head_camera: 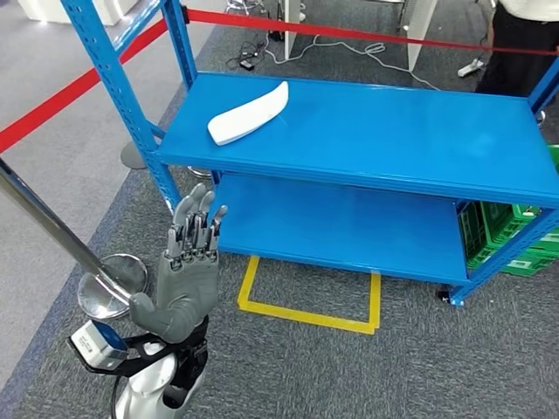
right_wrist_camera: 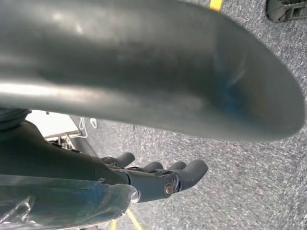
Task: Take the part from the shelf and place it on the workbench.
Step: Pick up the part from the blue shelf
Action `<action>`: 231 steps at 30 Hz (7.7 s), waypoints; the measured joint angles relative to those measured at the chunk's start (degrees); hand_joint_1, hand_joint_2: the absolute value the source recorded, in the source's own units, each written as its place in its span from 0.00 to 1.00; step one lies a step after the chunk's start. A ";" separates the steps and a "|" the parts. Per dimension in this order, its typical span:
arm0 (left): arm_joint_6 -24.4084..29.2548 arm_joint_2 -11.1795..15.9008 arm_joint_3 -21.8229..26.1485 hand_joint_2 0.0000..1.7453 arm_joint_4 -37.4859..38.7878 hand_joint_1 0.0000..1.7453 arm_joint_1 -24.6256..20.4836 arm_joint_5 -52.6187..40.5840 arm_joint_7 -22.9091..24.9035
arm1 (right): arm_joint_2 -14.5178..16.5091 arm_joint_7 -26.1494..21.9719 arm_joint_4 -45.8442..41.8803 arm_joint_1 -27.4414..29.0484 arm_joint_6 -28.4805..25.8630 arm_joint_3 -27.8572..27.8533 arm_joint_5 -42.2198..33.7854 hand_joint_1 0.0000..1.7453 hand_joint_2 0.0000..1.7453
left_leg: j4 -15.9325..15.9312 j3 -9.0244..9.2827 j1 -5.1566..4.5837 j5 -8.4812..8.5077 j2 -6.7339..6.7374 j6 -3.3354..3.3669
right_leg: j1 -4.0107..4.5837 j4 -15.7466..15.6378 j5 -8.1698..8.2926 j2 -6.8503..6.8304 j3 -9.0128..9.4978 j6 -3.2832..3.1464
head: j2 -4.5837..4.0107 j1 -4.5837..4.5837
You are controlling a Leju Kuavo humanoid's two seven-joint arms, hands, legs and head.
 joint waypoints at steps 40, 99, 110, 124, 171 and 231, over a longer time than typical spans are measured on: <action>1.05 -0.06 0.65 0.00 0.06 0.00 0.13 2.11 -0.08 | -0.02 0.10 0.02 0.12 -0.04 0.01 1.02 0.00 0.00 | 4.42 -2.52 0.58 0.89 0.38 -0.73 | -0.39 -0.20 -1.21 -0.03 1.89 0.09 | 0.00 -0.84; 1.69 -0.17 1.92 0.00 0.37 0.00 0.37 2.96 0.04 | -0.10 0.37 0.04 0.03 0.30 -0.06 0.77 0.00 0.00 | 11.76 -6.19 0.47 -3.10 0.41 -0.59 | 0.05 -0.23 0.38 -0.10 0.46 -1.08 | 0.00 -0.18; 2.56 -0.37 1.91 0.00 0.39 0.00 0.37 2.49 0.10 | 0.00 0.39 0.04 -0.02 0.18 -0.05 0.78 0.00 0.00 | -2.06 0.20 0.55 1.71 0.39 2.01 | 0.13 9.31 -5.58 -0.20 -3.65 1.91 | 0.00 0.44; 2.68 -0.34 2.02 0.00 -0.46 0.00 0.44 2.78 -0.08 | 0.00 0.62 0.04 -0.02 0.27 -0.06 1.15 0.00 0.00 | 3.01 -0.99 0.38 -2.54 0.25 -0.70 | -0.21 -0.58 0.99 -0.07 0.14 -0.52 | 0.00 -0.04; 4.69 -0.58 3.37 0.00 -1.14 0.00 0.89 3.98 -0.08 | -0.24 0.94 0.05 -0.01 0.15 -0.15 1.52 0.00 0.00 | -1.94 1.27 0.60 0.79 0.29 2.03 | 0.07 9.04 -4.49 -0.21 -4.41 1.93 | 0.00 0.34; 5.44 -0.52 3.78 0.00 -0.96 0.00 1.04 3.61 -0.03 | -0.23 0.34 0.08 -0.02 6.76 0.25 3.85 0.00 1.00 | -1.44 0.54 0.42 1.30 0.13 0.32 | 0.43 -1.07 0.97 0.02 0.73 0.00 | 0.00 -0.20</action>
